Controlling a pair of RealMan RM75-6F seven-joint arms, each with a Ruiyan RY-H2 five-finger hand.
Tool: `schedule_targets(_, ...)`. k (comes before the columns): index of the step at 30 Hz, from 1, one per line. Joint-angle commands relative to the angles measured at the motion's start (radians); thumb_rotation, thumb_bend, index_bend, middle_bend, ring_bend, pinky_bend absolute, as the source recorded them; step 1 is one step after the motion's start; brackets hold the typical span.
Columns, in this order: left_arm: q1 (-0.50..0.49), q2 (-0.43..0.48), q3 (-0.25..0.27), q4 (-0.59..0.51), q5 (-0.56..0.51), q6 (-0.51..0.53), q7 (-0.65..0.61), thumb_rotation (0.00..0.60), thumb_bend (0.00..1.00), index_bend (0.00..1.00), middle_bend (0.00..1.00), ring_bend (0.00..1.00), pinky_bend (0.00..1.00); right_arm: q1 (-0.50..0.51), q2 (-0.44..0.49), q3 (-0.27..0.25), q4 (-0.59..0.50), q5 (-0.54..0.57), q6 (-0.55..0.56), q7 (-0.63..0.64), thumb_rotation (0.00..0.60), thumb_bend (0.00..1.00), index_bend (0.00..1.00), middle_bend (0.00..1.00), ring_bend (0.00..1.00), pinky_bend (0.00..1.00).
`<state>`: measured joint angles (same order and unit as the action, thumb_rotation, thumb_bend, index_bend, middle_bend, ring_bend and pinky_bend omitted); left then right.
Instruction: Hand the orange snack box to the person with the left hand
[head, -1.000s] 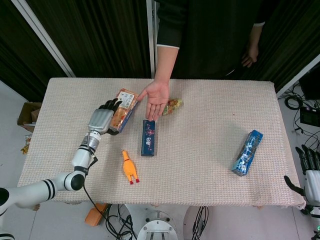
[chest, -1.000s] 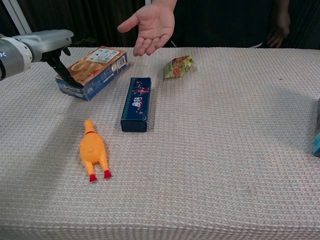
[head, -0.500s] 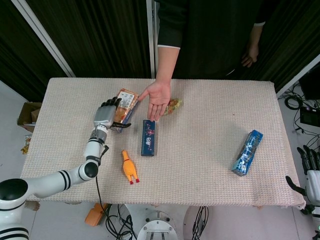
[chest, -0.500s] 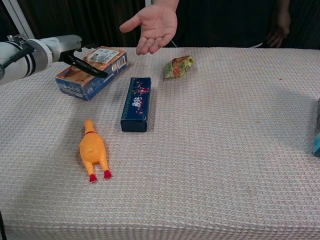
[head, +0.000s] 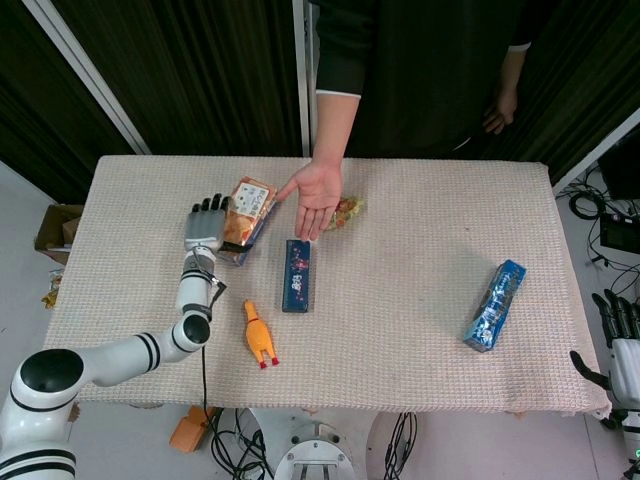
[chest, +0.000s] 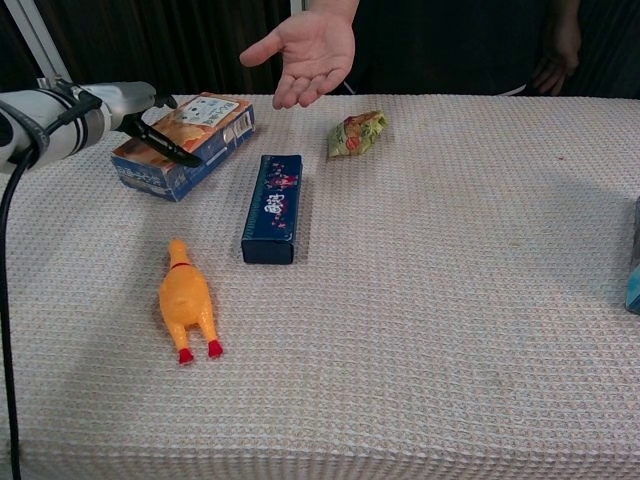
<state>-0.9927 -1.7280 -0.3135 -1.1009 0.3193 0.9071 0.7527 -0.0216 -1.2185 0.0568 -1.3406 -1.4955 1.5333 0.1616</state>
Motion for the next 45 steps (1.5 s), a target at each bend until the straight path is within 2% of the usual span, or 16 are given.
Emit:
schedule_targets(1,-0.002,-0.004,0.002,0.014,-0.04,-0.01,0.019,0.338,0.0,0.0,0.09,0.02,0.11,0.0,0.0,-0.001,0.0,0.002,-0.001,-0.004,0.6,0.15,0.0,0.0,0.0,0.0)
schedule_targets(3,-0.002,-0.001,-0.001,0.016,-0.058,-0.019,0.026,0.341,0.0,0.0,0.17,0.04,0.11,0.0,0.0,0.0,0.0,0.004,-0.005,-0.003,0.6,0.15,0.0,0.0,0.0,0.0)
schedule_targets(5,-0.003,0.001,-0.001,0.018,-0.071,-0.025,0.033,0.394,0.04,0.0,0.25,0.06,0.12,0.0,0.0,0.0,0.001,0.007,-0.006,-0.003,0.6,0.15,0.0,0.0,0.0,0.0)
schedule_targets(7,-0.007,0.002,0.001,0.018,-0.083,-0.025,0.048,0.544,0.15,0.0,0.34,0.08,0.12,0.001,-0.001,0.001,0.002,0.008,-0.007,-0.003,0.6,0.15,0.0,0.0,0.0,0.0)
schedule_targets(9,-0.009,0.002,-0.008,0.015,-0.095,-0.018,0.046,0.6,0.24,0.0,0.4,0.12,0.13,0.002,-0.001,0.001,0.001,0.009,-0.008,-0.003,0.6,0.15,0.0,0.0,0.0,0.0)
schedule_targets(12,-0.008,0.004,-0.015,0.002,-0.062,0.019,0.028,0.6,0.35,0.03,0.5,0.18,0.16,0.002,-0.001,0.003,0.002,0.013,-0.01,-0.002,0.6,0.15,0.0,0.0,0.0,0.0)
schedule_targets(15,0.007,0.02,-0.009,-0.024,-0.004,0.069,0.004,0.6,0.41,0.18,0.58,0.23,0.18,0.002,-0.001,0.004,0.004,0.016,-0.012,-0.001,0.6,0.15,0.0,0.0,0.0,0.0)
schedule_targets(21,0.073,0.107,-0.019,-0.159,0.092,0.171,-0.074,0.6,0.45,0.34,0.67,0.31,0.24,0.002,-0.001,0.005,0.004,0.018,-0.013,-0.001,0.6,0.15,0.0,0.0,0.0,0.0)
schedule_targets(25,0.141,0.211,-0.026,-0.272,0.195,0.269,-0.149,0.6,0.45,0.35,0.68,0.32,0.25,0.003,0.0,0.003,0.001,0.013,-0.012,-0.004,0.6,0.15,0.0,0.0,0.0,0.0)
schedule_targets(32,0.22,0.335,-0.12,-0.388,0.305,0.403,-0.305,0.6,0.45,0.38,0.7,0.34,0.29,0.005,-0.004,0.0,-0.003,0.007,-0.011,-0.01,0.6,0.15,0.0,0.0,0.0,0.0)
schedule_targets(34,0.231,0.347,-0.155,-0.423,0.328,0.405,-0.373,0.6,0.45,0.38,0.71,0.35,0.29,0.005,-0.005,0.0,-0.003,0.007,-0.011,-0.012,0.6,0.15,0.0,0.0,0.0,0.0)
schedule_targets(36,0.24,0.355,-0.179,-0.463,0.358,0.354,-0.476,0.6,0.45,0.39,0.72,0.36,0.28,0.005,-0.006,0.0,-0.001,0.007,-0.011,-0.012,0.6,0.15,0.0,0.0,0.0,0.0)
schedule_targets(37,0.242,0.361,-0.174,-0.472,0.401,0.312,-0.526,0.6,0.45,0.4,0.73,0.36,0.28,0.004,-0.007,0.0,0.0,0.009,-0.012,-0.011,0.6,0.15,0.0,0.0,0.0,0.0)
schedule_targets(40,0.224,0.334,-0.107,-0.417,0.597,0.277,-0.586,0.6,0.45,0.4,0.73,0.36,0.28,0.003,-0.009,0.0,0.005,0.014,-0.014,-0.006,0.6,0.15,0.0,0.0,0.0,0.0)
schedule_targets(43,0.202,0.275,-0.094,-0.376,0.709,0.259,-0.708,0.6,0.45,0.4,0.73,0.36,0.28,0.001,-0.012,0.001,0.015,0.022,-0.02,0.003,0.6,0.15,0.0,0.0,0.0,0.0)
schedule_targets(45,0.183,0.253,-0.081,-0.344,0.765,0.241,-0.747,0.6,0.45,0.4,0.73,0.36,0.27,0.0,-0.012,0.001,0.022,0.027,-0.024,0.009,0.6,0.15,0.0,0.0,0.0,0.0)
